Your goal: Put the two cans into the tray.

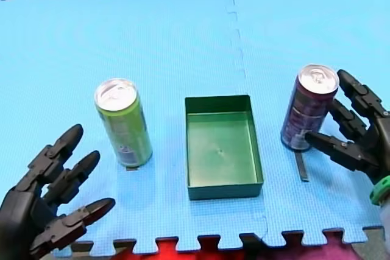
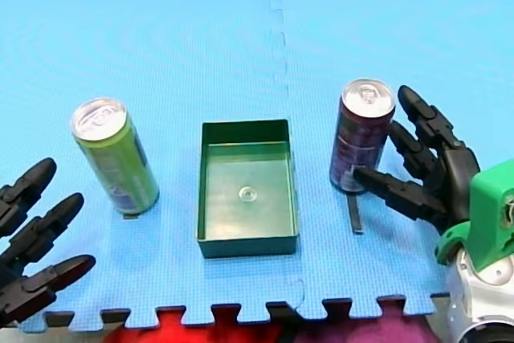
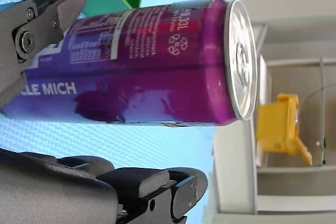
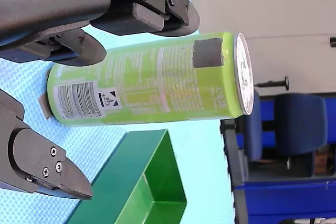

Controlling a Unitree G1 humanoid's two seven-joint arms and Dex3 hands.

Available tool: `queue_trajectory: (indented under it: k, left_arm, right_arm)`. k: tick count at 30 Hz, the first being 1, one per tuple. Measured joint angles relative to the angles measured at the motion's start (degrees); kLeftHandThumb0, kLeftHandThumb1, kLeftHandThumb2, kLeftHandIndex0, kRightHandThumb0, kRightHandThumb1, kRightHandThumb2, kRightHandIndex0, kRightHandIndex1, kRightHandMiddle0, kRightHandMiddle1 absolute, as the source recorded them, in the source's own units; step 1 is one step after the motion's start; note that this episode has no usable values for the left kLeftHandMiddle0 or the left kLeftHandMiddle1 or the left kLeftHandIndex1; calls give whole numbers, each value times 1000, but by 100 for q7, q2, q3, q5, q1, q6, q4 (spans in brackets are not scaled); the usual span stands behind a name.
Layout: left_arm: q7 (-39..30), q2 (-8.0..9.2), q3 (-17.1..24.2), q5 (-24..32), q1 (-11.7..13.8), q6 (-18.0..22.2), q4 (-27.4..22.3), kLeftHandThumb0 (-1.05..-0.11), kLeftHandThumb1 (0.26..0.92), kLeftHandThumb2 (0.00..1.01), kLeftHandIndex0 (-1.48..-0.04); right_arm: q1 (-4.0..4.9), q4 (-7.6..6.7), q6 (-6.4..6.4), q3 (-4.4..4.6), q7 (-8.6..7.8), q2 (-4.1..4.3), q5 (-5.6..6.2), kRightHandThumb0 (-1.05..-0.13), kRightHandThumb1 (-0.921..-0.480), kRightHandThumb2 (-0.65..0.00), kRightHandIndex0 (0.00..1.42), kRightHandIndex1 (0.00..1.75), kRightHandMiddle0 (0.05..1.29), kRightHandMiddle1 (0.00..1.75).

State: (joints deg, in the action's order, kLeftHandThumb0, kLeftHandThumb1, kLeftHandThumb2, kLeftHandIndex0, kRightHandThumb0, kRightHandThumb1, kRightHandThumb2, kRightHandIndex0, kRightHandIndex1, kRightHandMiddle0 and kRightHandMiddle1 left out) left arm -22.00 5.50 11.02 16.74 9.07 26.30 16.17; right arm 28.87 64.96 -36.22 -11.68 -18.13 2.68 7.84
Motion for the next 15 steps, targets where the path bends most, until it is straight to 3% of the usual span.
queue_trajectory:
  k: [10,15]
  left_arm:
    - [-26,-22,-1,40,27,-8,-38,-1028,691,0,-288]
    - [-136,-40,9,154,39,-2,-41,-1019,689,0,-286]
  right_arm:
    - [123,54,11,83,123,-91,-101,-988,-652,-4,387,4,379,3]
    - [155,77,10,85,103,-114,-105,-1015,-660,-4,388,4,378,1]
